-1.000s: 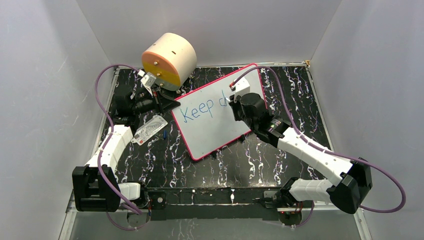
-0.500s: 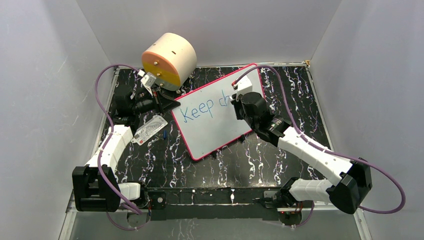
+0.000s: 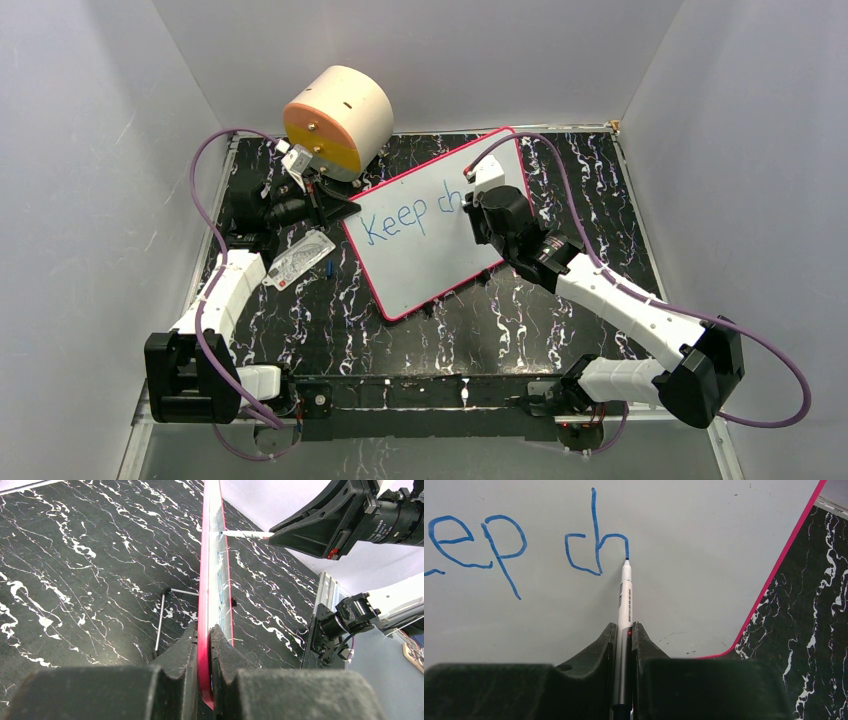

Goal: Write a sentence on the whiteboard

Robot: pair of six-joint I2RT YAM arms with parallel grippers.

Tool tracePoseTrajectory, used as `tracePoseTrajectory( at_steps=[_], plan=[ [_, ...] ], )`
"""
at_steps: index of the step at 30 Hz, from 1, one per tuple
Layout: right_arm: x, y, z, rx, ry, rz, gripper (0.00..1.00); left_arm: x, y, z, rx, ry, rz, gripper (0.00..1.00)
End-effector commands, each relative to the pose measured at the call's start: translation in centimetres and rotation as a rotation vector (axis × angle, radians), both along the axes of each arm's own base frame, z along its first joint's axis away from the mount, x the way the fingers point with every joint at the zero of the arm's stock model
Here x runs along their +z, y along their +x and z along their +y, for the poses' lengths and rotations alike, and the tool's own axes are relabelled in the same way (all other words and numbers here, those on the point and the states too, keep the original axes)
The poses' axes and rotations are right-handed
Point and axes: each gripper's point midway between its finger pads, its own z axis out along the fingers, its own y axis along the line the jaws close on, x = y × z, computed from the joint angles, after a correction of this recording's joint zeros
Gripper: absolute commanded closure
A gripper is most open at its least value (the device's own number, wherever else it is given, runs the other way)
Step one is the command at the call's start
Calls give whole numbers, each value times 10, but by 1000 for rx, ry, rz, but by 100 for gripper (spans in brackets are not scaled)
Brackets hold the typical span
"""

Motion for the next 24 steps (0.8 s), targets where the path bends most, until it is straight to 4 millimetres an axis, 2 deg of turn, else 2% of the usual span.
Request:
tracePoseTrajectory(
  at_steps=[1,24],
  plan=[
    [9,-2,-1,1,26,1,100,-18,-13,-9,-85,42,-11,100],
    [5,-4,-4,-7,18,10,100,-18,-11,-9,-74,45,-8,100]
  ],
)
